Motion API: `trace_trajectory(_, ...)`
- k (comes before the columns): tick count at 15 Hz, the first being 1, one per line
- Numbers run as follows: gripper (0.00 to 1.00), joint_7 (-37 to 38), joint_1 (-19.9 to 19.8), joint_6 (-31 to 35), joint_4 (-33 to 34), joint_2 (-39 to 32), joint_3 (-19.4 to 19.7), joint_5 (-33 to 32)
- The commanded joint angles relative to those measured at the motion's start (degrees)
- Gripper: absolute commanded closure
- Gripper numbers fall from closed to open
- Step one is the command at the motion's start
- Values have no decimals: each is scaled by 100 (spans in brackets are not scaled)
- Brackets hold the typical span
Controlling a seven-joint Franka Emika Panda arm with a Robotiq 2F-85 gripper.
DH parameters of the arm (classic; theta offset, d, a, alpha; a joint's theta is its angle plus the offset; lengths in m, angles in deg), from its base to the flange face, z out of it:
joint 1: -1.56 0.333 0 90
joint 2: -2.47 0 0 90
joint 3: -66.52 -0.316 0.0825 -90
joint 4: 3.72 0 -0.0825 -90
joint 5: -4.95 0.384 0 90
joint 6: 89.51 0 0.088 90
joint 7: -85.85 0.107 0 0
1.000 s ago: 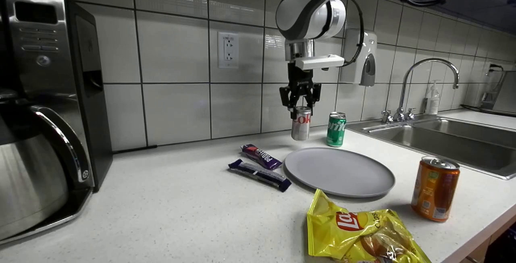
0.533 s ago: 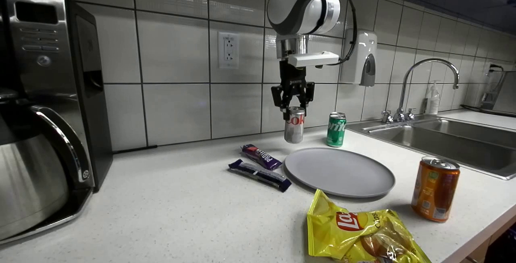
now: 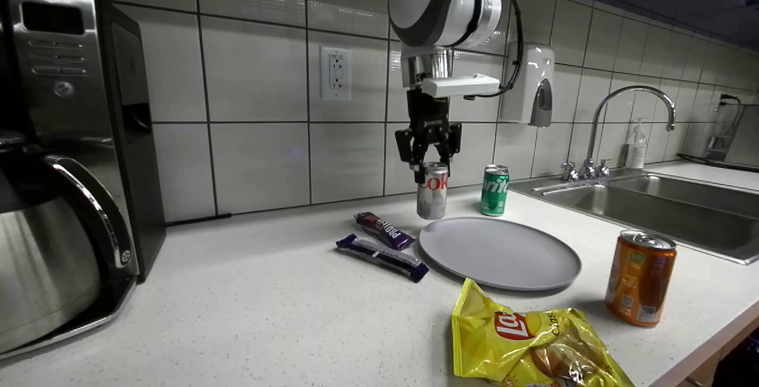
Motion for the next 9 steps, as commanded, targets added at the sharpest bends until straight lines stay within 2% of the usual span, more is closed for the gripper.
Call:
trace_trajectory(1, 61, 74, 12, -99, -443, 398, -95, -104)
trace_trajectory(9, 61, 53, 38, -142, -693, 405, -190, -98)
